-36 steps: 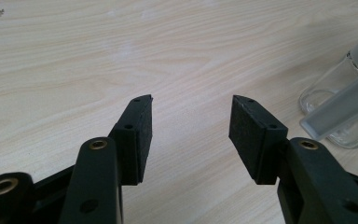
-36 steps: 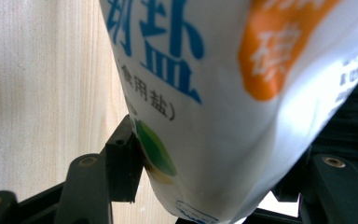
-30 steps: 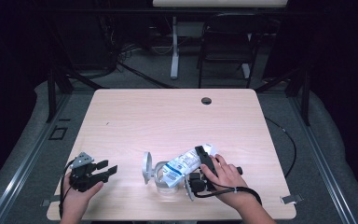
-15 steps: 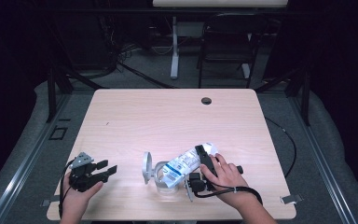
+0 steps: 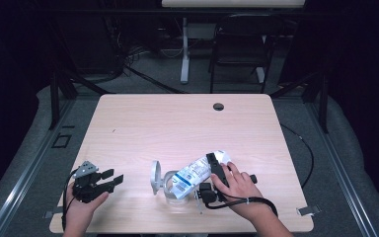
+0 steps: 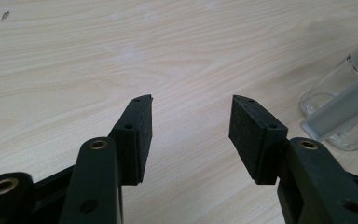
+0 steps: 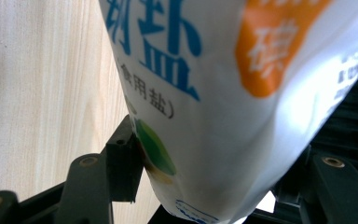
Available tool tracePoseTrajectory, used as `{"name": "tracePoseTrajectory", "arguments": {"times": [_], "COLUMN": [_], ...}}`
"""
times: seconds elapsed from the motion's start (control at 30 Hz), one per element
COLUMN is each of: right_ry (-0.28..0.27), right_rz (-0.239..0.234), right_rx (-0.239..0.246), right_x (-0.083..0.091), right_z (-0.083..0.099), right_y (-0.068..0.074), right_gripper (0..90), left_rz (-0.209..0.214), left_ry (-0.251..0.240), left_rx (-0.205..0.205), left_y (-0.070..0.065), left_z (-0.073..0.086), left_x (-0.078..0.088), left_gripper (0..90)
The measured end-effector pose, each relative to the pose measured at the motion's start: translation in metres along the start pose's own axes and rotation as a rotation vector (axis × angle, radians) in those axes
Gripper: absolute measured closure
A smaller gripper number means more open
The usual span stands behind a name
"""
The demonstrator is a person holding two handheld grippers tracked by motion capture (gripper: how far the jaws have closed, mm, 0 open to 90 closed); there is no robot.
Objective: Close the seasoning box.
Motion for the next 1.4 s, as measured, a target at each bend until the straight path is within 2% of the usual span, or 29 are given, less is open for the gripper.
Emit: {"name": "tracePoseTrajectory", "arguments": {"times": [1.0, 1.1, 1.13, 1.2, 1.23, 1.4], "right_ry": [-0.016, -0.002, -0.012, 0.007, -0.003, -0.002], "right_rz": [-0.001, 0.0, 0.0, 0.005, 0.0, -0.002], "right_rx": [0.013, 0.029, 0.018, 0.041, 0.029, 0.03], "right_x": [-0.0012, -0.0003, -0.0009, 0.0006, -0.0003, -0.0003], "right_z": [-0.0027, -0.0018, -0.0024, -0.0013, -0.0019, -0.0019], "right_y": [-0.0007, -0.0019, -0.0011, -0.0032, -0.0019, -0.0017], "right_gripper": [39.9, 39.9, 39.9, 39.9, 39.9, 39.9], "left_rz": [-0.001, -0.001, -0.001, -0.001, -0.002, -0.004], "left_ry": [0.005, 0.006, 0.004, 0.003, 0.003, 0.005], "left_rx": [0.009, 0.009, 0.009, 0.009, 0.009, 0.009], "left_y": [0.0025, 0.0028, 0.0029, 0.0033, 0.0034, 0.0036], "left_z": [0.0021, 0.0022, 0.0022, 0.0023, 0.0023, 0.0025], "left_x": [0.0003, 0.0005, 0.0004, 0.0005, 0.0005, 0.0006], "left_gripper": [49.4, 49.2, 49.2, 49.2, 49.2, 49.1]}}
Point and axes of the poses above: each handheld gripper's, and its own axes: x roughly backward along the jaws, z roughly out of its underside, y roughly to its left, the point moved 10 cm from there along -x, roughly forward along the jaws, and after that the axes turned 5 degrees about z, right-handed, at the moved point
